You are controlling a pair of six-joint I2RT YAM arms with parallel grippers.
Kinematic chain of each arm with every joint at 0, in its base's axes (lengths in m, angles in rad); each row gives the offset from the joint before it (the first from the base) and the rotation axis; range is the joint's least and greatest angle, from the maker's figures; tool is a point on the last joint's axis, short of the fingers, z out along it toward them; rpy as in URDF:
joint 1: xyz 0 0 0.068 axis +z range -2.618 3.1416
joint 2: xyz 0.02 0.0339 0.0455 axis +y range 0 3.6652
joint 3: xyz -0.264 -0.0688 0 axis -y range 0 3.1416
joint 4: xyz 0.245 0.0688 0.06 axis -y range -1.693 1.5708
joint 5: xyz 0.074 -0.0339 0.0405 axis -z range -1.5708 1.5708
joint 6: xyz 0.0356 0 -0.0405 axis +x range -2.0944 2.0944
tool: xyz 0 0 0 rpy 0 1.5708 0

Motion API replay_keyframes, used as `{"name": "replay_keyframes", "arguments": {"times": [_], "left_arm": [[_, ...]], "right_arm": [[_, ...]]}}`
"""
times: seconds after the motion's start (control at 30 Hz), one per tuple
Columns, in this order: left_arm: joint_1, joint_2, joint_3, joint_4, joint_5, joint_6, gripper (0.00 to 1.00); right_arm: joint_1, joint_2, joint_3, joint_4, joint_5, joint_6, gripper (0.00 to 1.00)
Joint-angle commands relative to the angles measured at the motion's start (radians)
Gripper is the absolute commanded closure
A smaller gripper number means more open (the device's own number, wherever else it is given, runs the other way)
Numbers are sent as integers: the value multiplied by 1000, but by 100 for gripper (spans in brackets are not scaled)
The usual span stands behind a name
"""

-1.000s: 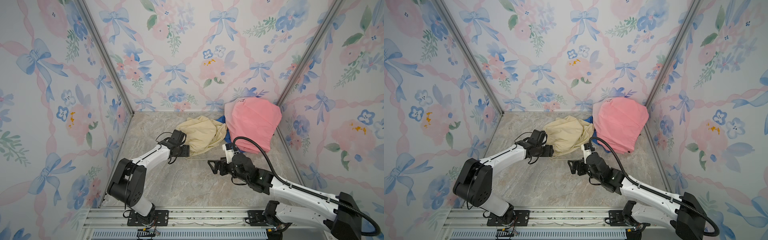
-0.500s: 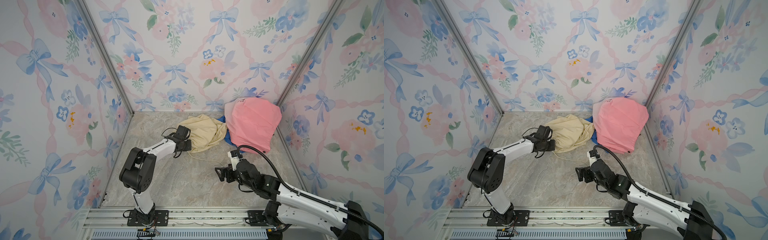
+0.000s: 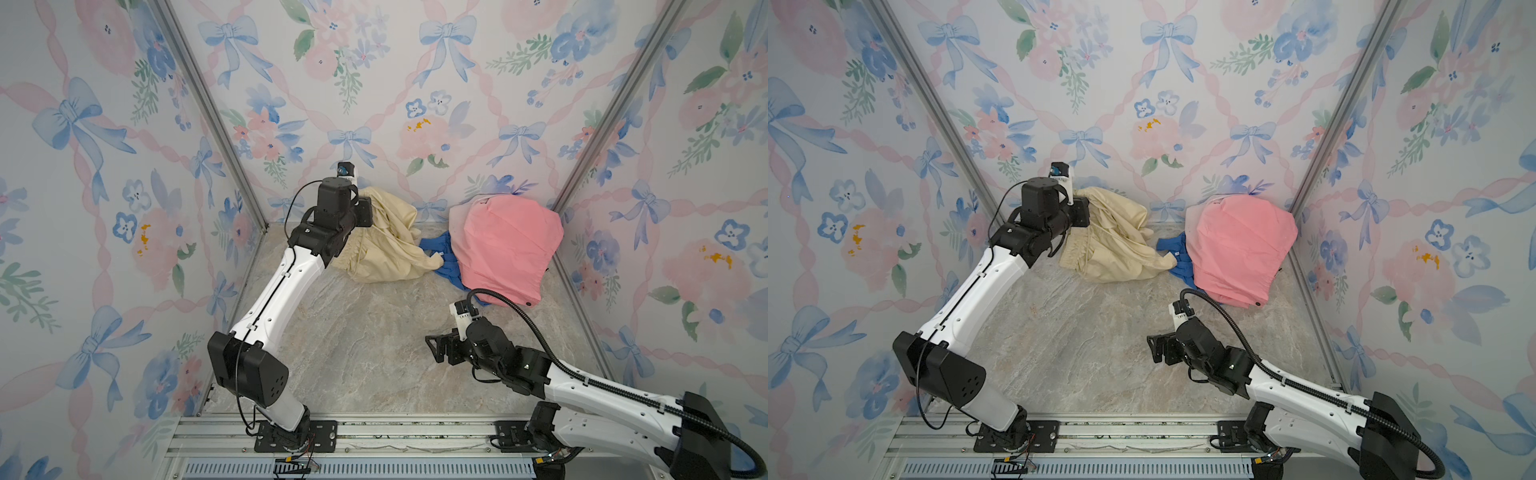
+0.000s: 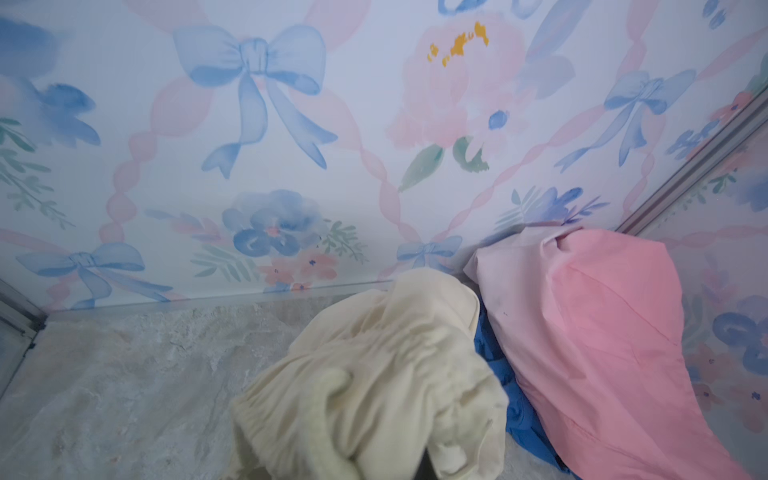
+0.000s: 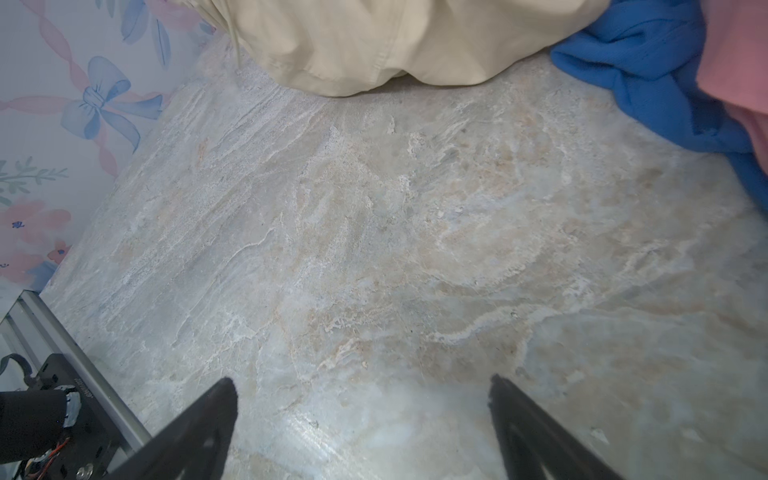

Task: Pick out a specific cloth from the pile
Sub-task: 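Lift the cream garment with the left gripper while the right arm withdraws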

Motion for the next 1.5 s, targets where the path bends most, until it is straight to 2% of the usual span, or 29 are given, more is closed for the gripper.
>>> {"name": "replay_keyframes", "arguments": {"times": [0.0, 0.1, 0.23, 0.43, 0.7, 0.8, 1.0, 1.37, 1.47], "left_arm": [[5, -27, 143, 22, -2, 73, 100], [3, -42, 223, 22, -6, 76, 100], [1, -86, 245, 22, -63, 74, 100], [1, -122, 132, 22, -240, 102, 100], [17, -43, 53, 22, -504, 236, 100], [42, -31, 13, 22, -544, 251, 100], [70, 6, -72, 24, -479, 247, 100], [11, 78, -293, 27, -279, 175, 100], [12, 107, -317, 28, -152, 146, 100]], "right_arm": [[7, -5, 27, 10, 6, 0, 3], [8, -1, 19, 19, 3, 14, 3], [8, 4, 17, 32, -3, 25, 3], [8, 32, 40, 32, -11, 22, 3], [19, 40, 48, 23, -11, 35, 3], [19, 28, 39, 22, -9, 35, 3], [19, 12, 39, 9, 1, 28, 3], [19, 6, 26, 4, 3, 29, 3], [19, 5, 25, 3, 3, 29, 3]]}}
